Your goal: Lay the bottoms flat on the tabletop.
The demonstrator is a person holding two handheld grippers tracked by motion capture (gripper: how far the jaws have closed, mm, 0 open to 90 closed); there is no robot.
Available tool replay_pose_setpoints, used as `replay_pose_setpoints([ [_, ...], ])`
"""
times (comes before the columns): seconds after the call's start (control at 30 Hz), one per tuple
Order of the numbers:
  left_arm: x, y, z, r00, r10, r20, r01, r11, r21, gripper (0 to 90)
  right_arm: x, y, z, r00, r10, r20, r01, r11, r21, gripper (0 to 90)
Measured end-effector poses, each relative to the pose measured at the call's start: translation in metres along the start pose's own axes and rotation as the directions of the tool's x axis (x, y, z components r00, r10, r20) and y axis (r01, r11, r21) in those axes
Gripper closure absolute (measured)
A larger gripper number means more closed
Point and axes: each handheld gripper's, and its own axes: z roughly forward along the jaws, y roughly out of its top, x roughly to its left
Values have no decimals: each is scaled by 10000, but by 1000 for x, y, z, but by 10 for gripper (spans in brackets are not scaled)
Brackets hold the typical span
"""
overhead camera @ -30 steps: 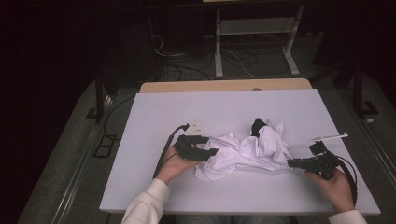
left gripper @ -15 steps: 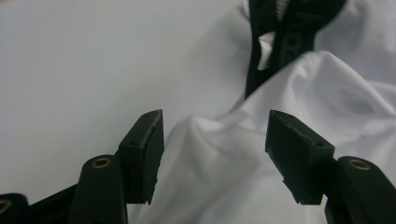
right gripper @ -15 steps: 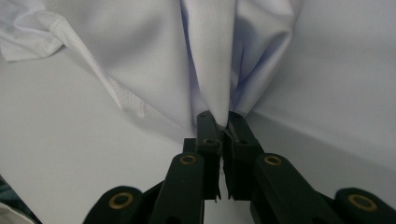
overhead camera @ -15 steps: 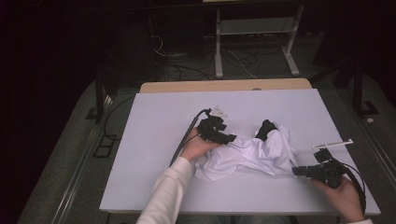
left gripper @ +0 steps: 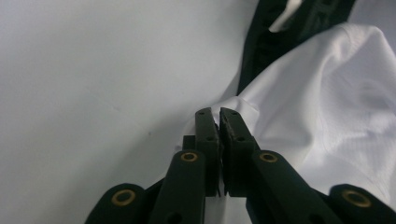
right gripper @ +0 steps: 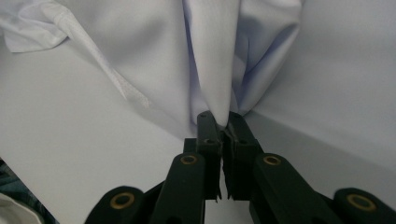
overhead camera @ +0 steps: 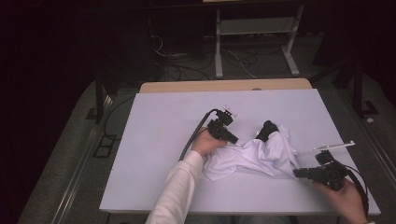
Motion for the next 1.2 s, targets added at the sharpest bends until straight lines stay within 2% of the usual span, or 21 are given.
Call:
replay_pose_setpoints([
  [0.1,-2,-2,-15,9995,0,-309,-21,9976,-692,873,0,0,-1,10000,29,30,-29,10000,-40,846],
  [0.27,0,-5,-51,9973,-133,-720,16,9871,-1600,873,2,2,-2,9998,-85,155,89,9996,-286,844],
  [0.3,0,-6,-58,9957,-163,-907,1,9843,-1763,874,3,3,-3,9997,-171,169,177,9992,-364,844],
  [0.47,6,-20,-92,9873,-400,-1537,37,9733,-2296,874,12,12,1,9989,-448,159,458,9967,-675,844],
  [0.63,12,-49,-120,9795,-686,-1893,198,9684,-2486,874,28,23,11,9964,-838,-128,829,9950,-564,843],
  [0.7,13,-65,-128,9789,-878,-1845,369,9640,-2632,873,39,20,16,9943,-1017,-309,1008,9945,-274,843],
  [0.8,12,-92,-135,9788,-1087,-1738,598,9623,-2654,874,44,16,19,9930,-1100,-435,1100,9939,-42,844],
  [0.97,8,-132,-132,9809,-1553,-1172,1193,9561,-2677,873,53,2,22,9915,-1096,-698,1127,9927,427,843],
  [1.03,3,-144,-127,9825,-1592,-972,1296,9575,-2578,873,53,0,22,9918,-1059,-719,1098,9926,516,843],
  [1.2,-8,-164,-113,9880,-1434,-571,1310,9749,-1801,873,50,-9,20,9953,-573,-781,639,9944,845,843],
])
